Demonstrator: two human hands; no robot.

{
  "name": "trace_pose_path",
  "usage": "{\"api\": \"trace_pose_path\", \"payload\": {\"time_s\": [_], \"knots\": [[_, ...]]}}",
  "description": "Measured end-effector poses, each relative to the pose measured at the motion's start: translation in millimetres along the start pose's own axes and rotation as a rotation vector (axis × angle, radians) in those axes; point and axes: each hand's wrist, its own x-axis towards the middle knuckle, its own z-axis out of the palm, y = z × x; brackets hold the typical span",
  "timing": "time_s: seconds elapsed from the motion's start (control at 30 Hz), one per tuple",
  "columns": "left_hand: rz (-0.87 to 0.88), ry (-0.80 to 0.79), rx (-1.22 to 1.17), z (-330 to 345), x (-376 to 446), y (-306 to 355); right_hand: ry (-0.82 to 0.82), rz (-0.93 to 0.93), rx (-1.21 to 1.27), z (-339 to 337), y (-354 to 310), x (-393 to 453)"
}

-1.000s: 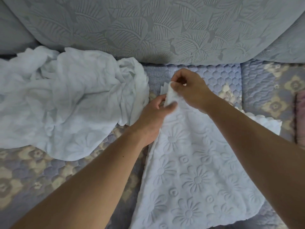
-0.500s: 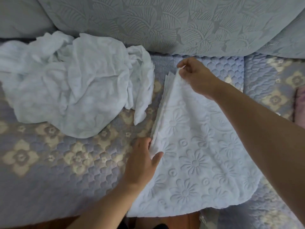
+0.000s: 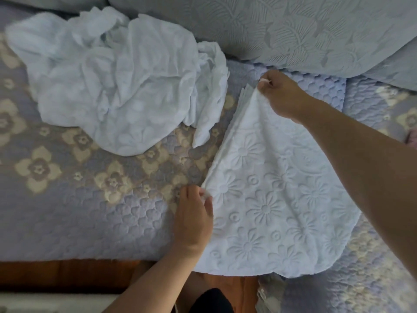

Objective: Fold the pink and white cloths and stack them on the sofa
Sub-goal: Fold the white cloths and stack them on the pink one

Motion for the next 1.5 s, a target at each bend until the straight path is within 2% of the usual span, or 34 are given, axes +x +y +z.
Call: {"api": "trace_pose_path", "payload": {"time_s": [0.13, 0.2, 0.27, 0.37, 0.5, 0.57, 0.6, 0.67, 0.7, 0.77, 0.83, 0.87, 0.9, 0.97, 1.07, 1.17, 1.27, 1.37, 1.5], "knots": [[0.057, -0.035, 0.075, -1, -6, -10, 0.019, -0.035, 0.016, 3, 0, -5], [0.091, -0.011, 0.034, -4, -12, -9, 0.037, -0.063, 0.023, 5, 2, -6], [0.014, 0.007, -0.12, -6, -18, -9, 0.076, -0.107, -0.012, 5, 5, -7], [-0.208, -0.028, -0.339, -6, -20, -17, 0.135, -0.16, -0.096, 4, 14, -7], [-0.135, -0.089, -0.349, -12, -17, -22, 0.176, -0.344, -0.355, 7, 17, -11], [-0.136, -0.243, -0.433, -14, -19, -23, 0.189, -0.435, -0.477, 4, 17, -18], [-0.139, -0.377, -0.432, -14, -23, -27, 0.197, -0.459, -0.516, 0, 17, -22], [-0.054, -0.631, -0.235, -14, -38, -36, 0.216, -0.439, -0.524, -11, 22, -31], [-0.008, -0.704, -0.106, -13, -46, -41, 0.207, -0.399, -0.496, -18, 25, -36], [0.006, -0.825, -0.028, -16, -60, -47, 0.066, -0.237, -0.425, -38, 24, -49], [-0.11, -0.983, -0.105, -27, -71, -47, -0.215, -0.032, -0.45, -63, 18, -62], [-0.19, -1.043, -0.157, -31, -73, -48, -0.316, 0.033, -0.489, -75, 14, -68], [-0.243, -1.077, -0.205, -38, -74, -48, -0.346, 0.059, -0.52, -85, 11, -70], [-0.255, -1.071, -0.224, -47, -74, -52, -0.197, -0.014, -0.503, -91, 9, -58], [-0.266, -0.944, -0.165, -53, -67, -64, 0.063, -0.097, -0.274, -55, 5, -22], [-0.362, -0.807, -0.194, -50, -64, -79, 0.061, -0.109, -0.353, 0, 17, 15], [-0.273, -0.763, -0.029, -45, -64, -97, 0.089, -0.083, -0.384, 29, 29, 32], [-0.279, -0.667, -0.087, -41, -68, -101, 0.145, -0.074, -0.263, 30, 30, 34], [-0.346, -0.684, -0.059, -37, -76, -106, 0.182, -0.094, -0.069, 29, 22, 29]]}}
